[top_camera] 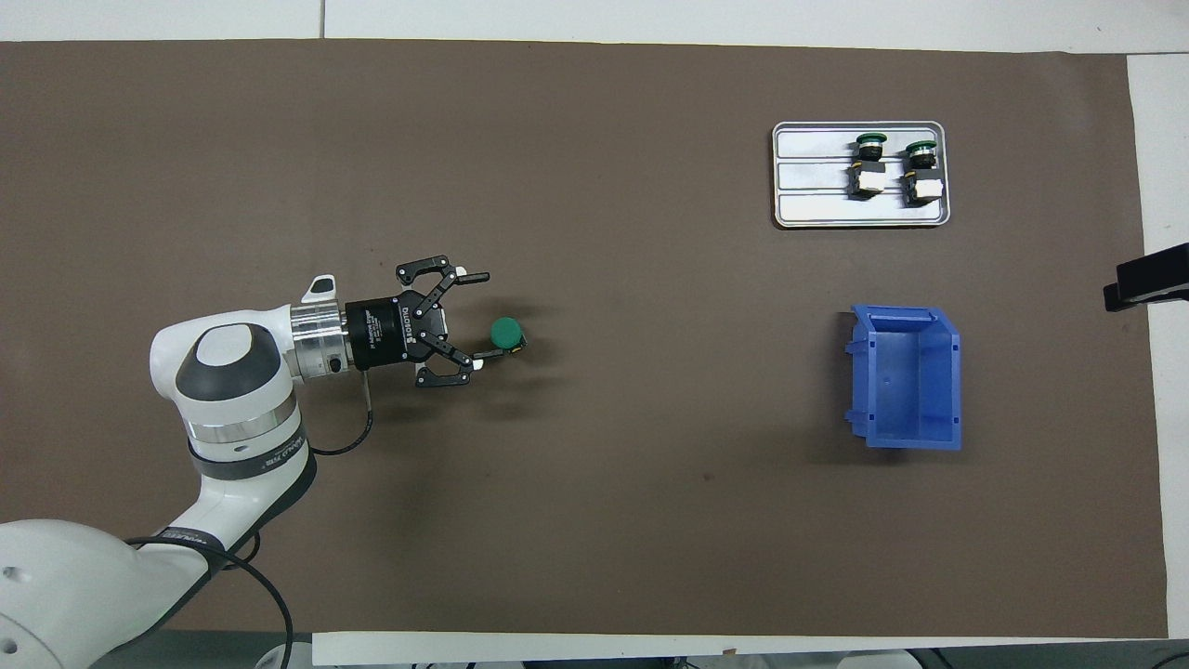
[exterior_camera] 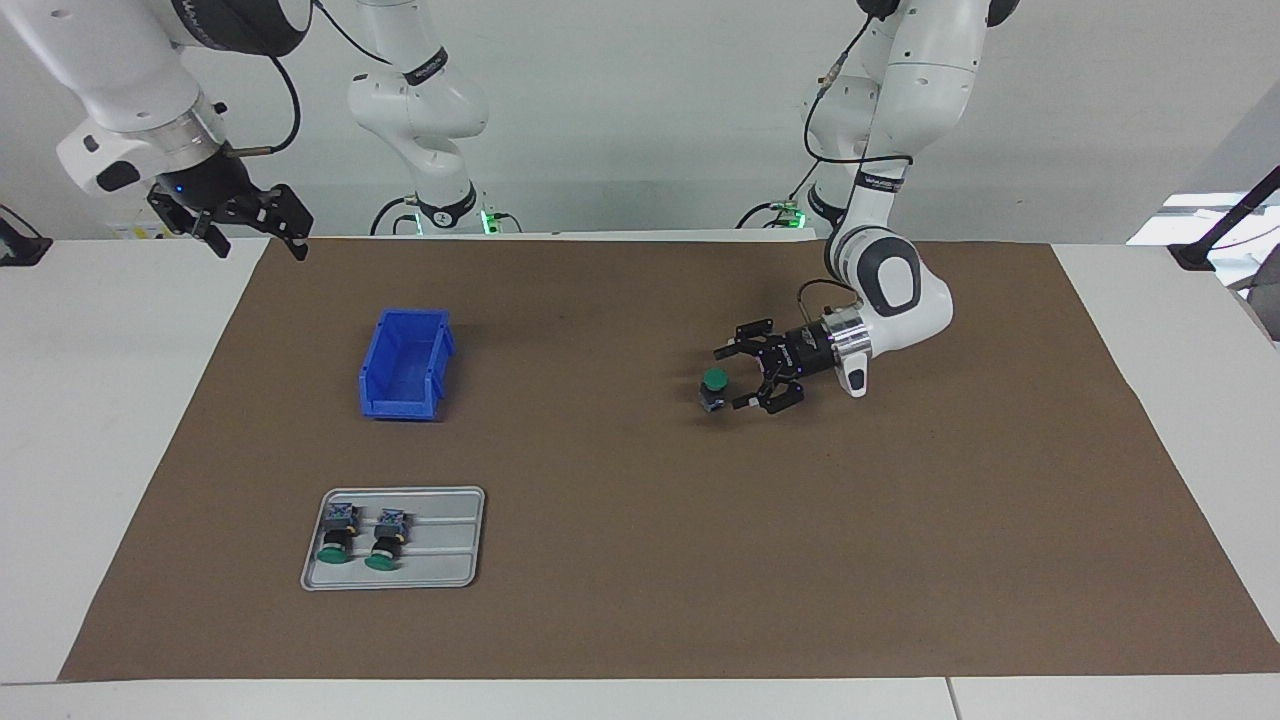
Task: Place and press button with both arms
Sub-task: 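Open the left gripper and lift it off the button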
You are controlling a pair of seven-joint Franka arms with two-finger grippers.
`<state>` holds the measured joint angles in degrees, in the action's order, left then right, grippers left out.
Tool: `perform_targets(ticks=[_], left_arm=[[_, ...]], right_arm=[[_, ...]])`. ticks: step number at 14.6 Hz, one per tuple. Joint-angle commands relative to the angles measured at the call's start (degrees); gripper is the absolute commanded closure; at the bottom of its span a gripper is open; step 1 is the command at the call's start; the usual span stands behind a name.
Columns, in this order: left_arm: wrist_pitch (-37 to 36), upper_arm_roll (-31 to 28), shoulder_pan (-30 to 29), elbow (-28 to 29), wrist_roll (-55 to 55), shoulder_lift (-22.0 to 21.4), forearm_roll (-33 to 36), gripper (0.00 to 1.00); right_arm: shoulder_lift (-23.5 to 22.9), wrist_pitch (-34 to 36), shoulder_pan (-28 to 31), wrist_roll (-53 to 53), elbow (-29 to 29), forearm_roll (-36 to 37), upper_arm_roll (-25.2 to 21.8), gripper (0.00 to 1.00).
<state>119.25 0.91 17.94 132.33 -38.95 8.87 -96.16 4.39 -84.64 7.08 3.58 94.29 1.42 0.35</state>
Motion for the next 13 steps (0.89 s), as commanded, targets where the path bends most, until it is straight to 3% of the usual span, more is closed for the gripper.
perform_targets(ticks=[1, 7, 11, 13], left_arm=[[2.4, 0.1, -1.0, 1.5, -4.6, -5.7, 6.3, 0.00], [1.2, 0.1, -1.5, -2.4, -11.0, -9.4, 26.7, 0.00], [-1.1, 0.1, -1.9, -7.2, -13.8, -9.9, 36.5, 0.00], [-1.5, 0.3, -1.1, -11.7, -14.0, -10.0, 53.4, 0.00]], right_arm=[[1.0, 0.5, 0.3, 0.8, 0.9, -0.2, 0.2, 0.01], [1.0, 0.5, 0.3, 0.8, 0.9, -0.1, 0.2, 0.01], [1.0, 0.5, 0.3, 0.8, 0.9, -0.1, 0.2, 0.01], [1.0, 0.4, 0.3, 0.7, 0.9, -0.2, 0.2, 0.01]])
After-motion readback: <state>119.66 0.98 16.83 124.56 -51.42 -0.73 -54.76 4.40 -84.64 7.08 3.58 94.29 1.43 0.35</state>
